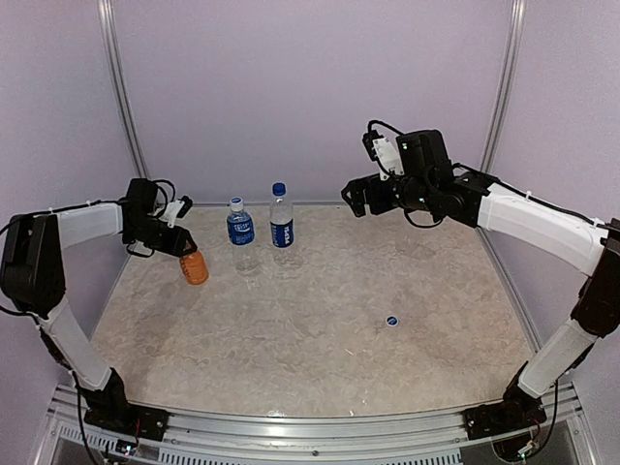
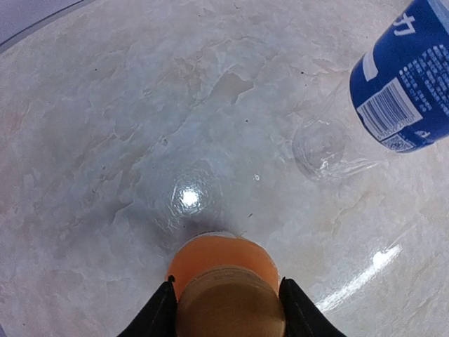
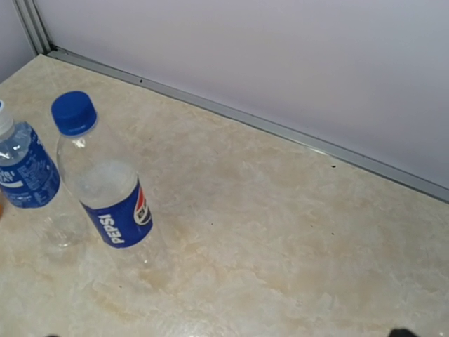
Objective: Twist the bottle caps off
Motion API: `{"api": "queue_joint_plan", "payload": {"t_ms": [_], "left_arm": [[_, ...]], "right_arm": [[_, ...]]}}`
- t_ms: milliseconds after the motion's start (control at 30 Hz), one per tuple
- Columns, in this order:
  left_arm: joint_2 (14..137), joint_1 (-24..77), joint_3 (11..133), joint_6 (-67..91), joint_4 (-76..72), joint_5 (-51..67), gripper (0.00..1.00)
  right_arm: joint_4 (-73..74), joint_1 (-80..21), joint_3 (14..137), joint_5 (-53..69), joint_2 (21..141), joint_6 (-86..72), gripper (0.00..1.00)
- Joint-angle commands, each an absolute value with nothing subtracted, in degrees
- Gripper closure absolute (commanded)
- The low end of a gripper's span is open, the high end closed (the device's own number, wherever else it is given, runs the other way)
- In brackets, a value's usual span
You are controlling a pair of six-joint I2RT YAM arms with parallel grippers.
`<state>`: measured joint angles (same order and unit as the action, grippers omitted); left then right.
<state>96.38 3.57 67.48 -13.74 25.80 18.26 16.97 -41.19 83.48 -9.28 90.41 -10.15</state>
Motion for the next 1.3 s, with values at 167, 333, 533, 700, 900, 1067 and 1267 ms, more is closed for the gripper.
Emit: {"api": "queue_joint_plan", "payload": {"t_ms": [167,333,533,700,900,1067,1267], "left_arm": [[93.6,3.6,65.5,-16.9,28.3,18.0,1.00],[86.2,2.1,65.2,-21.7,34.0,15.2,1.00],[71.5,2.0,72.9,-29.6,50.8,17.5,1.00],[68.0,5.0,89.9,-29.8,75.3,26.5,1.00],[66.1,17.4,101.2,-27.1,89.0,33.0,1.00],[64.3,29.4,102.1,-22.3,87.5,27.9,1.00],[64.8,30.0,103.8,-22.5,86.9,27.7,1.00]], "right_arm": [[18.4,-42.0,82.4,-9.4,88.0,-10.9,0.01],[17.5,-42.9,82.3,-6.9,86.3,-10.0,0.01],[10.5,-49.9,82.8,-2.6,85.9,-1.6,0.03],[4.2,-59.6,86.9,-0.3,91.3,12.0,0.01],[5.3,-66.7,102.8,1.2,104.3,19.2,0.01],[6.6,-68.2,112.1,7.8,112.1,17.1,0.01],[5.3,-68.4,109.1,16.7,113.6,14.5,0.01]]}}
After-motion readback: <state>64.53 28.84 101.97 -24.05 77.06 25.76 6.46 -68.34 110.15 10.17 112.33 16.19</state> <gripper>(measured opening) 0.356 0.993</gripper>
